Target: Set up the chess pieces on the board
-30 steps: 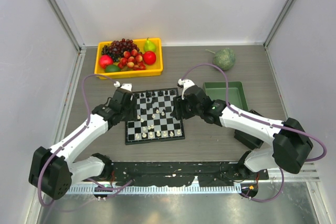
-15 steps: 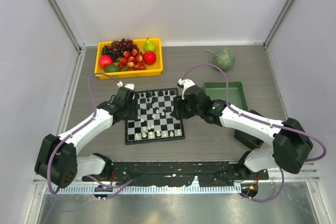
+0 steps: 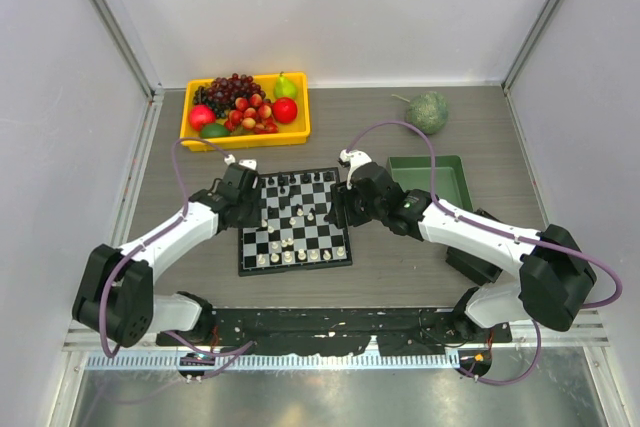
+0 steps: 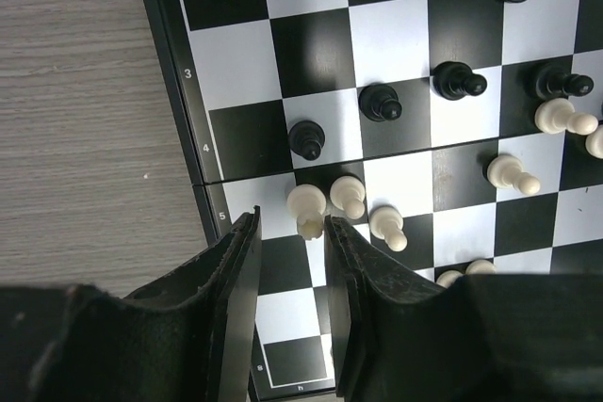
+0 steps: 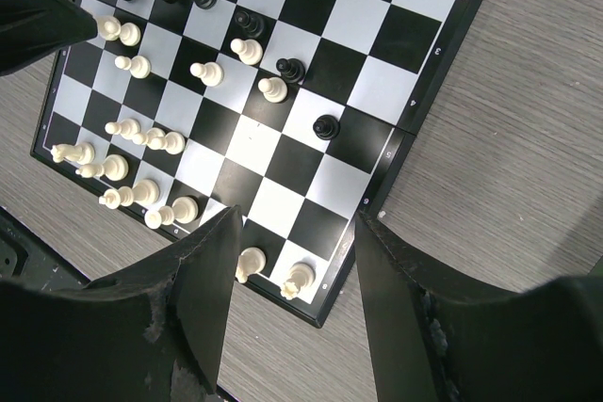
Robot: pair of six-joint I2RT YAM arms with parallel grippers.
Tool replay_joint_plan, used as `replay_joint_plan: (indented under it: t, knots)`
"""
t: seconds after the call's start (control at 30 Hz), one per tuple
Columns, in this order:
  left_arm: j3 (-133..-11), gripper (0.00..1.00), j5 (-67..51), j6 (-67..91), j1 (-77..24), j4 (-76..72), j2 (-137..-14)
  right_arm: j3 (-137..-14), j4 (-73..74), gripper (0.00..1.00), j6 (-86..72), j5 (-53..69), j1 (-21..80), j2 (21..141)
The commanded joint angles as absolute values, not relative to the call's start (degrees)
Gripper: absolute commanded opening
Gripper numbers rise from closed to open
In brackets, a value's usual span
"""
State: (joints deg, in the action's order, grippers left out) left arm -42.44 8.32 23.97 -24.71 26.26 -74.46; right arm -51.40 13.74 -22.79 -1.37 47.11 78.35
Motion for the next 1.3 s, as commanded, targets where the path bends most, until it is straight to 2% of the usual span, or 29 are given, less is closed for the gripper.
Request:
replay_joint_plan:
  t: [0.0,0.87,1.07,1.27]
  knots:
    - [-45.5,0.38,8.0,22.5,-23.7,23.3,-75.1,-51.9,12.3,0.57,-22.7,-1.9,46.9,76.2]
    - [-44.8,0.3,6.1,22.2,-23.5,22.9,-76.2,-51.9,12.3,0.57,-22.8,-1.8,46.8,76.8]
    - [-45.0,0.22,6.2,22.0,-23.6,23.6,-76.8,-51.9,12.3,0.57,-22.8,-1.8,46.8,76.8]
    - [-44.8,0.18,6.2,21.9,-23.5,23.8,-76.6,-51.9,12.3,0.57,-22.9,-1.7,46.8,76.6]
